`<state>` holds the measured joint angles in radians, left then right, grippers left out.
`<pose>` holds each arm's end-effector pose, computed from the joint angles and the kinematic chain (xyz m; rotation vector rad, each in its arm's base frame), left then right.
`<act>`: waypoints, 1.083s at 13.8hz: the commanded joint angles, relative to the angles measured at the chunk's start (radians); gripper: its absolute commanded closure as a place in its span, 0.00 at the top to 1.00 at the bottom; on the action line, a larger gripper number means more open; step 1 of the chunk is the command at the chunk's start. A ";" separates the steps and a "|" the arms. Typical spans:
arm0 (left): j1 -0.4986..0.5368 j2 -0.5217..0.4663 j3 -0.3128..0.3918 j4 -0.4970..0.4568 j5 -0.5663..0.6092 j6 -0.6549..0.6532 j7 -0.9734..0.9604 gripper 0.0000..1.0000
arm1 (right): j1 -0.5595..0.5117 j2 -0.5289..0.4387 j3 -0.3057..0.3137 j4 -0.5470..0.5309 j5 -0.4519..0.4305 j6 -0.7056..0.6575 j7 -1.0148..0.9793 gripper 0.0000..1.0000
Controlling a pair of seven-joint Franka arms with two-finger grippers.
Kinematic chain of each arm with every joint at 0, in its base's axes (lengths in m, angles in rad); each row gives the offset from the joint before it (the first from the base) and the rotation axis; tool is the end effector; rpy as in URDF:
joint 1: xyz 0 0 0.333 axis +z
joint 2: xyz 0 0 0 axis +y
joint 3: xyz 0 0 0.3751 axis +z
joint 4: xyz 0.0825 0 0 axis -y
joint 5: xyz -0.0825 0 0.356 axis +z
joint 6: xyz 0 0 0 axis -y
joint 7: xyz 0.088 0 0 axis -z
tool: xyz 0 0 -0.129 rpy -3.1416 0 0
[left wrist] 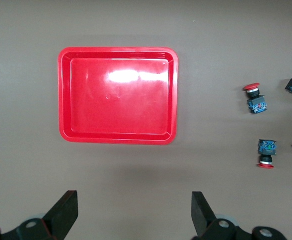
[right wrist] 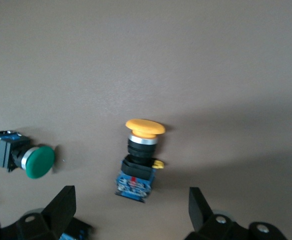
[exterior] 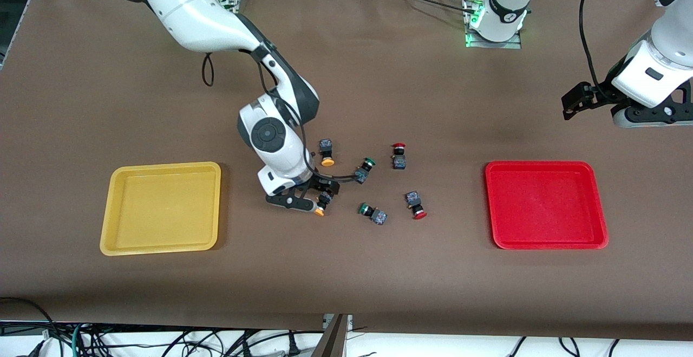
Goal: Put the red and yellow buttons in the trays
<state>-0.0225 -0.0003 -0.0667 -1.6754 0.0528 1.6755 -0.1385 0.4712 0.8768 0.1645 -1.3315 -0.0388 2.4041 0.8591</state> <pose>0.5316 -0.0412 0.6243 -3.0887 -0.0676 -0.0098 0.6560 0.4370 0.2603 -2.9052 0.3930 -0.1321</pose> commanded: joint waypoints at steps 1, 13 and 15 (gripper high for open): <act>0.007 0.017 -0.005 0.034 -0.016 -0.023 -0.004 1.00 | 0.012 0.054 -0.003 0.048 0.017 0.053 0.047 1.00; -0.051 0.249 -0.119 0.036 -0.054 0.194 -0.050 1.00 | 0.004 0.091 -0.006 0.040 0.016 0.083 0.031 0.22; -0.086 0.289 -0.120 0.036 -0.070 0.294 -0.061 1.00 | -0.014 0.048 -0.006 0.044 0.014 -0.021 0.014 0.20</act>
<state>-0.0786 0.2423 -0.1883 -1.6747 0.0174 1.9141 -0.1847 0.4750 0.9620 0.1579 -1.2985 -0.0370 2.4682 0.8997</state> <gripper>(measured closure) 0.000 0.577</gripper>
